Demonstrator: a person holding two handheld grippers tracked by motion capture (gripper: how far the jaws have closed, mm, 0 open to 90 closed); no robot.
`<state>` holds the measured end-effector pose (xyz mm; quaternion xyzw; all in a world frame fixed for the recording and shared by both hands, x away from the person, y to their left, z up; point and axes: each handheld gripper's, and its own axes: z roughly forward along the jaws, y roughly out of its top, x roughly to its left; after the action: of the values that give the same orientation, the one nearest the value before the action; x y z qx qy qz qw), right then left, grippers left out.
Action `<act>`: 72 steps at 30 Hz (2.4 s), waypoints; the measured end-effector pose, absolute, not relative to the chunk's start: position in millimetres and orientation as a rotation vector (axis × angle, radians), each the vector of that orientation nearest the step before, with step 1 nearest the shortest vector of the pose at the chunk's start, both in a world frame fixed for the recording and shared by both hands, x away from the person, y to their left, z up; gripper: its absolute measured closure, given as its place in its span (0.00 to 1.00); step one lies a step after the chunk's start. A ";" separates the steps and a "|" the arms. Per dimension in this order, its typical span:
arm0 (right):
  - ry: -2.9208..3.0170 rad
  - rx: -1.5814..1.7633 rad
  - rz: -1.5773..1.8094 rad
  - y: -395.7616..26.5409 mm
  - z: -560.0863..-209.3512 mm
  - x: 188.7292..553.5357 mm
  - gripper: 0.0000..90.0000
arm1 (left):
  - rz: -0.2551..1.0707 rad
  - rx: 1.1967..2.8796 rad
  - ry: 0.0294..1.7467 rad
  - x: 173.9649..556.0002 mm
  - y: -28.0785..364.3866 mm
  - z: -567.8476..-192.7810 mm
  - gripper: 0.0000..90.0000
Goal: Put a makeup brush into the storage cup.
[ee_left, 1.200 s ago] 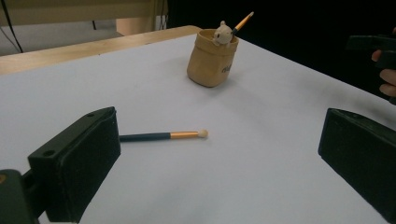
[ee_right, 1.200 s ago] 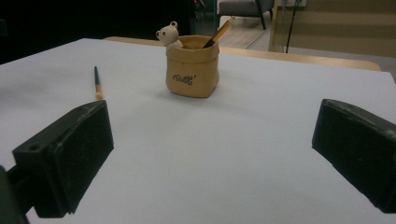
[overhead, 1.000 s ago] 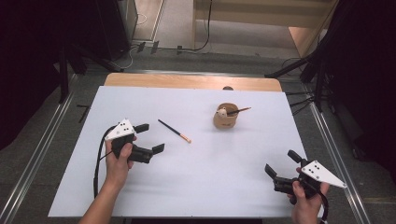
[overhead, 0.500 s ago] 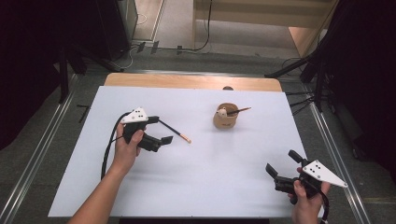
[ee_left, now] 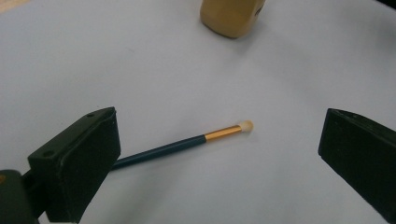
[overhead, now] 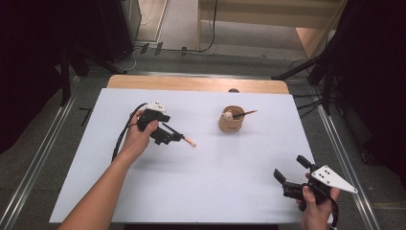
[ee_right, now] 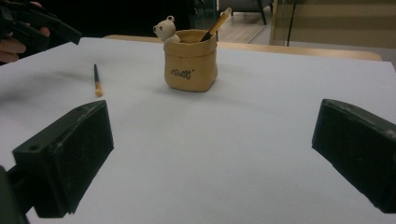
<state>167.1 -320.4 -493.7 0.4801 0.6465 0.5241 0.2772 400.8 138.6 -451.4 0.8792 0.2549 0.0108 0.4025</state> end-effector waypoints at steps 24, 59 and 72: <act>1.754 1.291 1.399 -318.9 -496.8 168.5 0.00 | 0.082 2.718 0.481 426.1 96.8 -463.3 0.00; 1.759 1.303 1.405 -318.3 -497.8 168.4 0.00 | 0.109 2.879 0.459 419.0 75.0 -471.8 0.94; 1.766 1.308 1.401 -317.7 -499.1 169.1 0.00 | 0.004 2.771 0.566 426.0 89.1 -471.0 0.94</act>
<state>169.1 -317.7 -499.1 0.4839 0.6535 0.5183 0.2647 426.0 89.1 -471.0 0.9677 0.1977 0.0015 0.1562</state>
